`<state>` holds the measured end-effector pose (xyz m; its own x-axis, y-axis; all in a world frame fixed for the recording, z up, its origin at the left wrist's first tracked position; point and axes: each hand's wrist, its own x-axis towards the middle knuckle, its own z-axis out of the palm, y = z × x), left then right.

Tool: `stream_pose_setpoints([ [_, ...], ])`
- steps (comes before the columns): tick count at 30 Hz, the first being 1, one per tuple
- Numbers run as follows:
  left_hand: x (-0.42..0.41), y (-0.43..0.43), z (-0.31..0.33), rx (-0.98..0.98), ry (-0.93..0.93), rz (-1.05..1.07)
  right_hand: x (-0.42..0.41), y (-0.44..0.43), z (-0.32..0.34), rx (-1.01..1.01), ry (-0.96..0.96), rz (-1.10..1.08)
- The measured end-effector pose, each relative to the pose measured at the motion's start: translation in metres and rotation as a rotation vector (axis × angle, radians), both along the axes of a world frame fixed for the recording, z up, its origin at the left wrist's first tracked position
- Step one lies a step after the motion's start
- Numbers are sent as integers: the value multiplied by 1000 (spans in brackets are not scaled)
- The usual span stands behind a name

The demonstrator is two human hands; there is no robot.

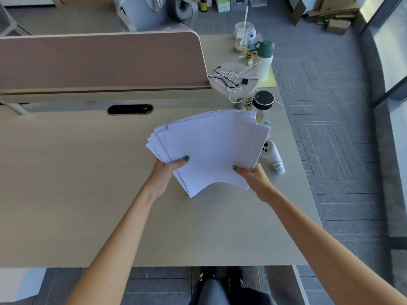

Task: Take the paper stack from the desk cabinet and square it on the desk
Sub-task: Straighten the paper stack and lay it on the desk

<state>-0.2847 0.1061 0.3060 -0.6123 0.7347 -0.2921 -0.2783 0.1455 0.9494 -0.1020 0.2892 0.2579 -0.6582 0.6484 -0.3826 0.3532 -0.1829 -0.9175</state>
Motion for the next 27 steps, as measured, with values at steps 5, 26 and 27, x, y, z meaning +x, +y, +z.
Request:
stream_pose_setpoints([
  [5, 1, -2, 1, -23, 18, -101, 13, 3, 1, -10, 15, 28],
  [26, -6, 11, 42, -2, 180, -230, 20, 32, 79, -49, 231, 289],
  [27, -3, 14, 43, -4, 194, -247, 18, 32, 80, -47, 225, 303],
])
